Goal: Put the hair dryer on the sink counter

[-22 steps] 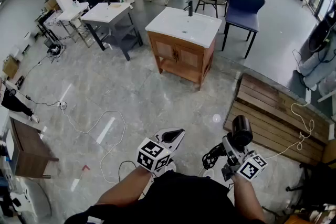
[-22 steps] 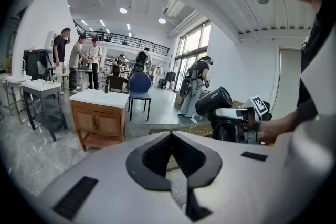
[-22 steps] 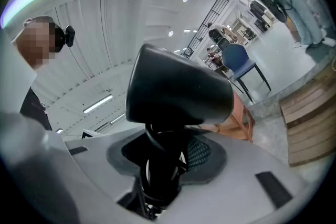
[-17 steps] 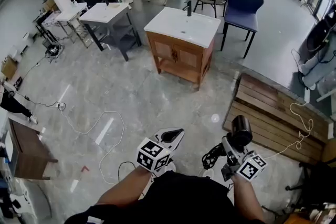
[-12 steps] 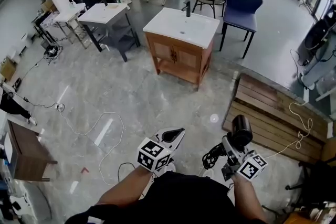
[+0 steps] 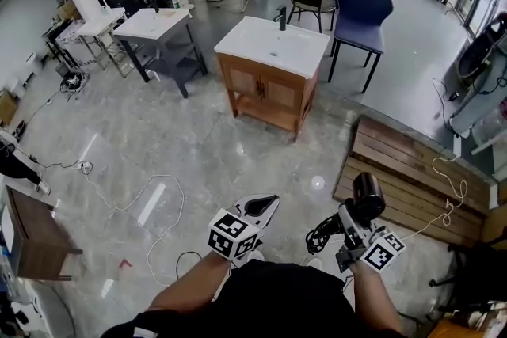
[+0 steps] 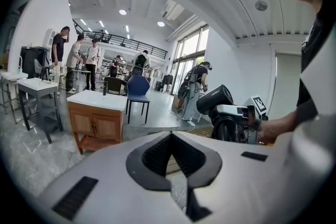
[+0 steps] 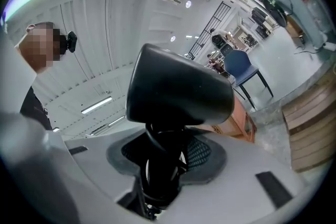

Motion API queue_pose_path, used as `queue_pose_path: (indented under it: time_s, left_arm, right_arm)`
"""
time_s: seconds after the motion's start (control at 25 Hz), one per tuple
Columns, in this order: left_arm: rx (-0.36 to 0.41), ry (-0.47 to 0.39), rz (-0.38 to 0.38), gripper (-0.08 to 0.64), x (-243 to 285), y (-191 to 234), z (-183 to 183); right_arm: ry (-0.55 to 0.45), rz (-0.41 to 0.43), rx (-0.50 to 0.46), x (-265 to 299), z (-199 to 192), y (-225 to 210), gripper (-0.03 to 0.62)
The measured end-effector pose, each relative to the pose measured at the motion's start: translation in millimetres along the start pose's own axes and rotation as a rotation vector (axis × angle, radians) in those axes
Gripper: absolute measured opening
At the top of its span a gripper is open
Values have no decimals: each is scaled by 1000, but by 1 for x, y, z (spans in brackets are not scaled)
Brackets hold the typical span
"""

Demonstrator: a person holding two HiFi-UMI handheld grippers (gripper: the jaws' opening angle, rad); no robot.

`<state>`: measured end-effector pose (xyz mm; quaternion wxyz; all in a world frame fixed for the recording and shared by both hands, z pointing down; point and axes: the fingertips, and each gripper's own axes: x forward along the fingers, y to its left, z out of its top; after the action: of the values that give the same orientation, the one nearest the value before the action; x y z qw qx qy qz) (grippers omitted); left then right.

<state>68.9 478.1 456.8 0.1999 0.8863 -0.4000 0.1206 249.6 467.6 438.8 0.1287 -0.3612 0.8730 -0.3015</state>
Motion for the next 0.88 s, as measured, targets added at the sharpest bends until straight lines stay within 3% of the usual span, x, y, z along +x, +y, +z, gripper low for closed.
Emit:
queue_pose_path:
  time_s: [0.52,0.88]
  left_arm:
    - [14,40,-27,0,-55,60,-27]
    - [-34,35,-18,0,-71,87,-35]
  right_arm:
    - [-23,-75,2,35,-43,35,149]
    - [9,-85,5,65,-55,48,149]
